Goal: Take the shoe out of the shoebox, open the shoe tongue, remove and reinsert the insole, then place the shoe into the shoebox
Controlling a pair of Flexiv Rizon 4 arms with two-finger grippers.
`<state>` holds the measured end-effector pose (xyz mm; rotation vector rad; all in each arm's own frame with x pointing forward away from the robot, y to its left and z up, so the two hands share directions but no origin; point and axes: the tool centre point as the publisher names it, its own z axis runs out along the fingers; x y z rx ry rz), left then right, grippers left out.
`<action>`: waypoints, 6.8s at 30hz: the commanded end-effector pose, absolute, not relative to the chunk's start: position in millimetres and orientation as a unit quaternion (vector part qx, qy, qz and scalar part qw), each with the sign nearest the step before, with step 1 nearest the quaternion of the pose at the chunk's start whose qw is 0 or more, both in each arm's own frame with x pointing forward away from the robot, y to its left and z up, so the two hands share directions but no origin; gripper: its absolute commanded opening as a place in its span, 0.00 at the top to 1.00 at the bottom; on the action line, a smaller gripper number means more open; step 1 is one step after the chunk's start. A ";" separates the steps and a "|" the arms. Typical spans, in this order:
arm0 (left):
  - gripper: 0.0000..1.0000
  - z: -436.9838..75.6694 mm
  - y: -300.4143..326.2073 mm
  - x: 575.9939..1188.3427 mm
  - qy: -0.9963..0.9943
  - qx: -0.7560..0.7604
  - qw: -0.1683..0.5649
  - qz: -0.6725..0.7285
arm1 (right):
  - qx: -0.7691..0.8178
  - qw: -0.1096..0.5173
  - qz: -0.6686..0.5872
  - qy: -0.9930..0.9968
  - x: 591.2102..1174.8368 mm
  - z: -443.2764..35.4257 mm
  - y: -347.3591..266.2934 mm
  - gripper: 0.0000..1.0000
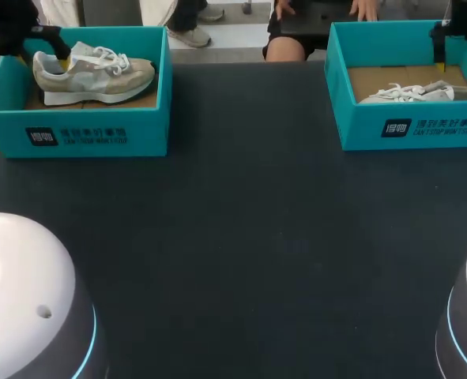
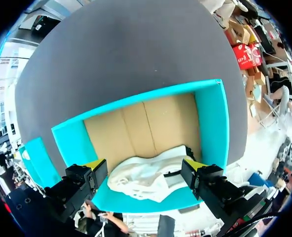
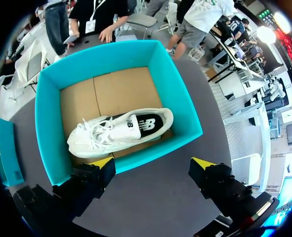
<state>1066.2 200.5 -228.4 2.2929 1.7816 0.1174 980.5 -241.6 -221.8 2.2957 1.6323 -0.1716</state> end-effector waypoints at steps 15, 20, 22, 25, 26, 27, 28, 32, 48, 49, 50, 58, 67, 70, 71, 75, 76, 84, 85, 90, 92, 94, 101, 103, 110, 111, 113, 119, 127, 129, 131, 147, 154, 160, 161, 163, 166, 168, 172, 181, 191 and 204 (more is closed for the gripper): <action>0.34 -256.8 242.7 1161.7 0.672 0.724 0.088 0.128 | 0.803 0.159 -0.059 0.571 979.7 -221.7 -242.0 0.00; 0.49 -269.8 250.9 1177.5 0.682 0.717 0.073 0.126 | 0.803 0.159 -0.059 0.571 979.7 -221.7 -242.0 0.00; 0.48 -274.8 255.5 1182.8 0.686 0.713 0.067 0.130 | 0.803 0.159 -0.059 0.571 979.7 -221.7 -242.0 0.00; 0.47 -279.5 262.1 1188.4 0.692 0.709 0.053 0.127 | 0.803 0.159 -0.059 0.571 979.7 -221.7 -242.0 0.00; 0.45 -280.0 264.0 1189.5 0.694 0.708 0.051 0.125 | 0.803 0.159 -0.059 0.571 979.7 -221.7 -242.0 0.00; 0.44 -280.6 265.6 1189.8 0.694 0.707 0.050 0.126 | 0.803 0.159 -0.059 0.571 979.7 -221.7 -242.0 0.00; 0.44 -281.2 267.4 1189.9 0.695 0.707 0.046 0.123 | 0.803 0.159 -0.059 0.571 979.7 -221.7 -242.0 0.00; 0.44 -288.7 276.6 1195.8 0.702 0.701 0.034 0.118 | 0.803 0.159 -0.059 0.571 979.7 -221.7 -242.0 0.00; 0.47 -322.6 284.6 1199.6 0.742 0.664 -0.007 0.093 | 0.803 0.159 -0.059 0.571 979.7 -221.7 -242.0 0.00; 0.47 -324.0 285.5 1198.8 0.743 0.662 -0.009 0.093 | 0.803 0.159 -0.059 0.571 979.7 -221.7 -242.0 0.00; 0.47 -325.5 287.1 1198.4 0.747 0.659 -0.010 0.091 | 0.803 0.159 -0.059 0.571 979.7 -221.7 -242.0 0.00; 0.42 -349.5 293.7 1198.7 0.753 0.650 -0.031 0.098 | 0.803 0.159 -0.059 0.571 979.7 -221.7 -242.0 0.00; 0.61 -365.3 294.9 1202.7 0.762 0.639 -0.049 0.089 | 0.803 0.159 -0.059 0.571 979.7 -221.7 -242.0 0.00; 0.88 -363.6 297.5 1200.8 0.760 0.642 -0.054 0.091 | 0.803 0.159 -0.059 0.571 979.7 -221.7 -242.0 0.00; 1.00 -362.0 298.6 1199.2 0.755 0.647 -0.059 0.089 | 0.803 0.159 -0.059 0.571 979.7 -221.7 -242.0 0.00; 1.00 -349.5 302.7 1189.2 0.737 0.665 -0.071 0.095 | 0.803 0.159 -0.059 0.571 979.7 -221.7 -242.0 0.00; 1.00 -343.2 304.0 1186.4 0.733 0.669 -0.071 0.100 | 0.803 0.159 -0.059 0.571 979.7 -221.7 -242.0 0.00; 1.00 -269.5 313.7 1162.3 0.718 0.687 -0.074 0.081 | 0.803 0.159 -0.059 0.571 979.7 -221.7 -242.0 0.00; 1.00 -259.5 315.3 1158.2 0.716 0.689 -0.074 0.083 | 0.803 0.159 -0.059 0.571 979.7 -221.7 -242.0 0.00; 1.00 -217.3 325.3 1147.0 0.710 0.693 -0.056 0.112 | 0.803 0.159 -0.059 0.571 979.7 -221.7 -242.0 0.00; 1.00 -202.2 329.9 1141.7 0.701 0.703 -0.048 0.111 | 0.803 0.159 -0.059 0.571 979.7 -221.7 -242.0 0.00; 1.00 -188.0 333.5 1138.5 0.699 0.703 -0.036 0.122 | 0.803 0.159 -0.059 0.571 979.7 -221.7 -242.0 0.00; 1.00 -152.7 341.9 1132.1 0.697 0.700 0.013 0.152 | 0.803 0.159 -0.059 0.571 979.7 -221.7 -242.0 0.00; 1.00 -152.7 341.9 1132.1 0.697 0.700 0.013 0.152 | 0.803 0.159 -0.059 0.571 979.7 -221.7 -242.0 0.00; 1.00 -152.7 341.9 1132.1 0.697 0.700 0.013 0.152 | 0.803 0.159 -0.059 0.571 979.7 -221.7 -242.0 0.00; 1.00 -152.7 341.9 1132.1 0.697 0.700 0.013 0.152 | 0.803 0.159 -0.059 0.571 979.7 -221.7 -242.0 0.00; 1.00 -152.7 341.9 1132.1 0.697 0.700 0.013 0.152 | 0.803 0.159 -0.059 0.571 979.7 -221.7 -242.0 0.00; 1.00 -153.5 337.5 1122.6 0.695 0.706 0.021 0.134 | 0.803 0.159 -0.059 0.571 979.7 -221.7 -242.0 0.00; 1.00 -138.5 293.6 1062.2 0.698 0.698 0.014 0.159 | 0.803 0.159 -0.059 0.571 979.7 -221.7 -242.0 0.00; 1.00 -132.5 284.1 1048.9 0.689 0.707 0.011 0.162 | 0.803 0.159 -0.059 0.571 979.7 -221.7 -242.0 0.00; 1.00 -127.6 276.1 1038.9 0.690 0.711 -0.002 0.139 | 0.803 0.159 -0.059 0.571 979.7 -221.7 -242.0 0.00; 1.00 -121.8 195.0 955.6 0.716 0.687 -0.036 0.121 | 0.803 0.159 -0.059 0.571 979.7 -221.7 -242.0 0.00; 1.00 -127.4 151.3 921.9 0.713 0.691 -0.031 0.114 | 0.803 0.159 -0.059 0.571 979.7 -221.7 -242.0 0.00; 1.00 -140.2 105.1 883.3 0.690 0.716 -0.040 0.096 | 0.803 0.159 -0.059 0.571 979.7 -221.7 -242.0 0.00; 1.00 -142.7 97.5 877.7 0.687 0.719 -0.041 0.098 | 0.803 0.159 -0.059 0.571 979.7 -221.7 -242.0 0.00; 1.00 -149.8 80.3 868.5 0.679 0.726 -0.051 0.095 | 0.803 0.159 -0.059 0.571 979.7 -221.7 -242.0 0.00; 1.00 -158.5 60.7 858.4 0.671 0.733 -0.063 0.092 | 0.803 0.159 -0.059 0.571 979.7 -221.7 -242.0 0.00; 1.00 -162.6 51.1 852.6 0.667 0.737 -0.067 0.093 | 0.803 0.159 -0.059 0.571 979.7 -221.7 -242.0 0.00; 1.00 -170.9 28.0 837.3 0.658 0.743 -0.076 0.093 | 0.803 0.159 -0.059 0.571 979.7 -221.7 -242.0 0.00; 1.00 -183.9 -14.7 795.4 0.629 0.766 -0.085 0.099 | 0.803 0.159 -0.059 0.571 979.7 -221.7 -242.0 0.00; 1.00 -188.1 -28.5 782.0 0.621 0.772 -0.091 0.100 | 0.803 0.159 -0.059 0.571 979.7 -221.7 -242.0 0.00; 1.00 -188.1 -28.5 782.0 0.621 0.772 -0.091 0.100 | 0.803 0.159 -0.059 0.571 979.7 -221.7 -242.0 0.00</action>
